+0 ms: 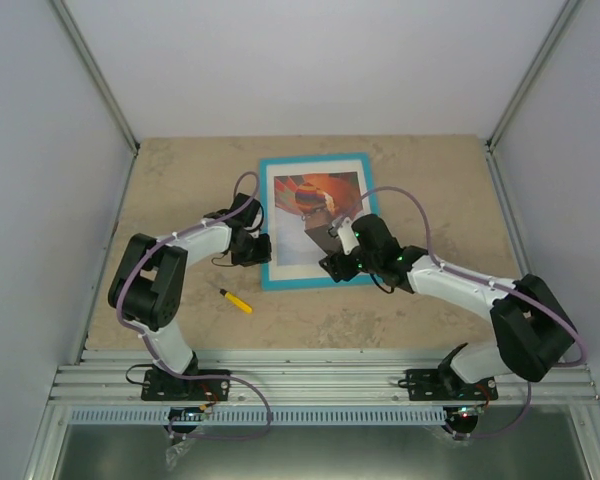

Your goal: Take the photo out of the frame

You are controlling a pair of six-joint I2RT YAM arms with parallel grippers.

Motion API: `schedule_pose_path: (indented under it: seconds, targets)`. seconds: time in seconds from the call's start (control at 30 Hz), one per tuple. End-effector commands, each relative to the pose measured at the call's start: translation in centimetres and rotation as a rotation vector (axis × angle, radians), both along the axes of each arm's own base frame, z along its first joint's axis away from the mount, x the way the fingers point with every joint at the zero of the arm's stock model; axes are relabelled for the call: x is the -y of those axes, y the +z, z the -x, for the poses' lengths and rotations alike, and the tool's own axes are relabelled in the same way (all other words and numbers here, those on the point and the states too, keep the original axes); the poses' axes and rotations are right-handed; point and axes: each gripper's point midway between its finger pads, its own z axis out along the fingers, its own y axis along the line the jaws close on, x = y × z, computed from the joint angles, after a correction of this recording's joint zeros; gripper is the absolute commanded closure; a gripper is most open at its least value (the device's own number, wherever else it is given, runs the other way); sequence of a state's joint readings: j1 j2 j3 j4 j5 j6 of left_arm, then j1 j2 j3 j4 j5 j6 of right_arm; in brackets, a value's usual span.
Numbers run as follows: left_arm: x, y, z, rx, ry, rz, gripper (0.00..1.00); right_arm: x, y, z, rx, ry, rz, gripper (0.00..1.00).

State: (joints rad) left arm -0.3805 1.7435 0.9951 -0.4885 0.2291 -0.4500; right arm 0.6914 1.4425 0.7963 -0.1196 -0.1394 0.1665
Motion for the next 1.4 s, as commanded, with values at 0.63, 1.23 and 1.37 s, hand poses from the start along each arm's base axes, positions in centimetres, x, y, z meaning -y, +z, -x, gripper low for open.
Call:
schedule_pose_path:
  seconds: [0.63, 1.23, 1.37]
  targets:
    - [-0.1, 7.2, -1.2, 0.127, 0.012, -0.019, 0.94, -5.9, -1.9, 7.8, 0.551, 0.317, 0.545, 0.11]
    - [-0.6, 10.1, -1.2, 0.166, -0.001, -0.036, 0.95, -6.1, -1.5, 3.6, 0.924, 0.208, 0.902, 0.24]
    - [-0.7, 10.1, -1.0, 0.165, -0.005, -0.042, 0.95, -6.5, -1.0, 3.3, 0.967, 0.204, 0.910, 0.32]
